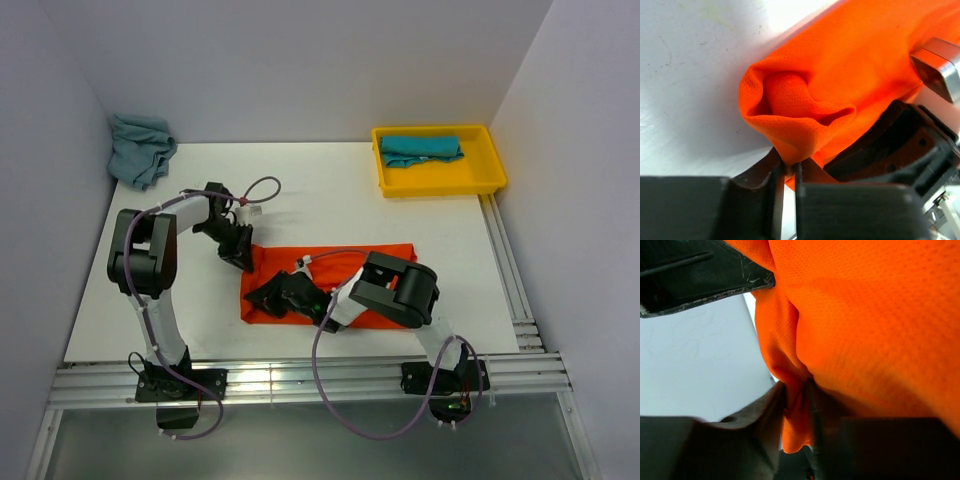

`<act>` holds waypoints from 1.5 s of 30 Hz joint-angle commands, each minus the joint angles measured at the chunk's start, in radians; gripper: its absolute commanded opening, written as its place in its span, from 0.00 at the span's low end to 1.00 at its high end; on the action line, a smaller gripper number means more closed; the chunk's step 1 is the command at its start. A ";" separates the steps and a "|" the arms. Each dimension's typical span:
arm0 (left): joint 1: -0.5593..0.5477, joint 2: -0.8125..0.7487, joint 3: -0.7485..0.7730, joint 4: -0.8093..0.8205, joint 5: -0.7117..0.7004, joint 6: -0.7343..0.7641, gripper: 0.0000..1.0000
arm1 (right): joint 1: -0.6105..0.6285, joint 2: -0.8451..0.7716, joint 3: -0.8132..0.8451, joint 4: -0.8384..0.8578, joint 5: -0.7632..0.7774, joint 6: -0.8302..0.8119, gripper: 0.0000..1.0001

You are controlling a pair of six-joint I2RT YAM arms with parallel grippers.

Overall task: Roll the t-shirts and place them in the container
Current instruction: Roll the tshirt

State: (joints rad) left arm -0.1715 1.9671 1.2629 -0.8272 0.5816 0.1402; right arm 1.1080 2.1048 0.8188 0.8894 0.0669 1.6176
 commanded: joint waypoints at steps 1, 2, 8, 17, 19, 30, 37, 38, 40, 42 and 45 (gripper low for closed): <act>-0.029 -0.016 0.021 0.071 -0.110 -0.057 0.08 | 0.019 -0.055 -0.018 -0.231 0.039 -0.085 0.39; -0.036 -0.022 0.020 0.072 -0.129 -0.071 0.07 | 0.027 -0.069 -0.014 -0.284 0.065 -0.097 0.41; -0.059 -0.024 0.021 0.065 -0.215 -0.093 0.03 | 0.098 -0.140 0.029 -0.463 0.140 -0.136 0.43; -0.089 -0.020 0.030 0.060 -0.276 -0.108 0.03 | 0.161 -0.138 0.081 -0.559 0.171 -0.134 0.09; -0.100 -0.020 0.030 0.060 -0.293 -0.109 0.03 | 0.171 -0.144 0.098 -0.616 0.185 -0.145 0.18; -0.123 -0.030 0.047 0.033 -0.362 -0.094 0.04 | 0.230 -0.276 0.333 -1.230 0.404 -0.151 0.50; -0.137 -0.039 0.056 0.014 -0.393 -0.097 0.04 | 0.239 -0.229 0.551 -1.474 0.539 -0.194 0.49; -0.140 -0.042 0.058 0.010 -0.396 -0.099 0.04 | 0.230 -0.204 0.601 -1.497 0.548 -0.208 0.49; -0.145 -0.043 0.059 0.007 -0.397 -0.102 0.04 | 0.219 -0.172 0.650 -1.523 0.576 -0.240 0.48; -0.151 -0.043 0.062 -0.001 -0.402 -0.105 0.04 | 0.195 -0.117 0.726 -1.538 0.577 -0.275 0.47; -0.160 -0.045 0.069 -0.010 -0.411 -0.109 0.05 | 0.171 -0.048 0.821 -1.569 0.594 -0.308 0.46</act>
State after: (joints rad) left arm -0.3237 1.9392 1.3144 -0.8661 0.2642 0.0216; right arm 1.3121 1.9942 1.5631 -0.5865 0.5777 1.3670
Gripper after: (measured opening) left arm 0.140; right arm 0.465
